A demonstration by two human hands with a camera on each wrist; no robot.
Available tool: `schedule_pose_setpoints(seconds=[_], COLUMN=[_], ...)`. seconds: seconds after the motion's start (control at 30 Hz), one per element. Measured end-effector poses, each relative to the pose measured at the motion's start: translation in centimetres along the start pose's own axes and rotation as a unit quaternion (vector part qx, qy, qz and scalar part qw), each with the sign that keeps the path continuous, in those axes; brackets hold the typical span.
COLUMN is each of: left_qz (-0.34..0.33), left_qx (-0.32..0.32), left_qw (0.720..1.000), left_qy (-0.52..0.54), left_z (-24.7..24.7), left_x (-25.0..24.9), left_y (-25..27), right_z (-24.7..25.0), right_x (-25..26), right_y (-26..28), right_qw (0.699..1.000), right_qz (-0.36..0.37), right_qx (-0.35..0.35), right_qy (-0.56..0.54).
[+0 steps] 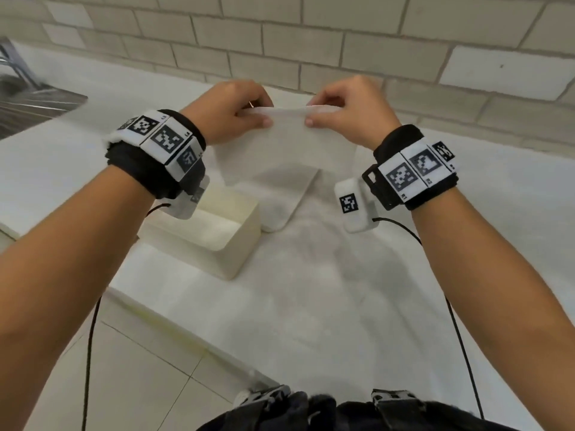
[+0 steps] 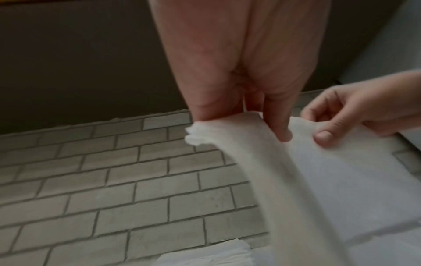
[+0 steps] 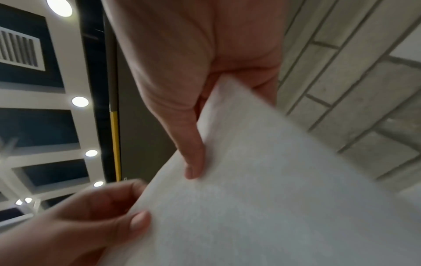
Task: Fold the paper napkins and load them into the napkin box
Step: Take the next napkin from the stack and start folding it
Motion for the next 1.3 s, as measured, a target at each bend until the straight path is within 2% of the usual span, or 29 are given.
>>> schedule_pose_setpoints(seconds=[0.1,0.23,0.33,0.47,0.57,0.63,0.67,0.73,0.8,0.87,0.9,0.93,0.97,1.03,1.07,1.1,1.13,1.17,1.2,1.23,1.3], left_qz=[0.057,0.076,0.058,0.006,-0.008,0.027,0.048,0.075,0.092,0.102,0.102,0.096,0.079,0.001,-0.062,-0.123,-0.164,-0.174,-0.156,-0.135,-0.122], left_qx=[-0.018,0.025,0.074,0.106,0.074,0.012,-0.019,-0.053,-0.061,-0.061,-0.069,-0.089,-0.112,-0.135,-0.111,-0.048,0.041,0.136,0.216,0.266,0.301], left_qw=[0.997,0.996,0.996,0.994,0.996,0.988,0.978,0.950,0.918,0.898,0.897,0.906,0.930,0.984,0.992,0.989,0.979,0.967,0.957,0.948,0.940], left_qy=[0.056,0.048,0.007,-0.010,0.050,0.151,0.204,0.299,0.380,0.424,0.425,0.402,0.341,0.114,0.005,-0.073,-0.112,-0.125,-0.118,-0.108,-0.100], left_z=[1.4,3.0,3.3,2.8,2.8,3.0,3.1,2.8,2.3,2.0,2.1,2.5,3.1,4.3,4.4,4.1,3.6,2.9,2.2,1.7,1.1], left_x=[3.8,8.4,10.7,10.2,10.6,11.9,12.5,13.0,13.1,13.3,13.6,13.9,14.3,14.6,14.3,13.9,13.5,13.3,13.3,13.5,13.9], left_y=[1.6,2.6,2.3,0.7,0.0,0.1,0.3,0.6,0.6,0.6,0.6,0.6,0.6,0.7,0.7,0.6,0.6,0.9,1.3,1.7,2.4], right_z=[-1.4,-3.4,-5.5,-8.9,-9.5,-9.7,-10.1,-11.7,-13.3,-14.1,-14.1,-14.0,-13.8,-13.7,-13.8,-14.1,-14.6,-15.1,-15.7,-16.2,-17.2], right_x=[0.7,1.7,3.4,6.9,7.8,6.7,6.1,5.4,5.6,6.1,6.2,6.2,6.1,6.0,6.2,6.5,6.9,7.3,7.6,7.8,7.7], right_y=[-1.1,-2.4,-3.6,-5.3,-5.7,-5.3,-4.9,-4.4,-4.1,-4.1,-4.2,-4.3,-4.3,-4.4,-4.4,-4.4,-4.5,-4.5,-4.5,-4.4,-4.0], right_qw=[0.998,0.992,0.991,0.995,0.986,0.968,0.960,0.946,0.923,0.907,0.908,0.916,0.927,0.956,0.963,0.963,0.957,0.949,0.939,0.931,0.920], right_qz=[-0.013,-0.033,-0.040,-0.012,-0.007,-0.059,-0.108,-0.177,-0.182,-0.171,-0.170,-0.175,-0.184,-0.194,-0.186,-0.168,-0.149,-0.135,-0.129,-0.129,-0.135], right_qx=[0.015,-0.006,-0.010,0.017,-0.079,-0.147,-0.139,-0.041,0.050,0.075,0.078,0.084,0.095,0.144,0.177,0.209,0.240,0.271,0.300,0.327,0.360], right_qy=[-0.060,-0.118,-0.128,-0.100,-0.148,-0.196,-0.217,-0.267,-0.336,-0.379,-0.374,-0.351,-0.311,-0.168,-0.079,0.002,0.062,0.093,0.103,0.101,0.080])
Point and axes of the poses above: each hand's wrist, its own y-axis away from the middle knuckle, its own z-axis out of the back of the hand, x = y × z, the point moved 3 cm from there along -y, towards the middle knuckle, and after that the axes turned 3 degrees about -z, right-handed, at the moved point
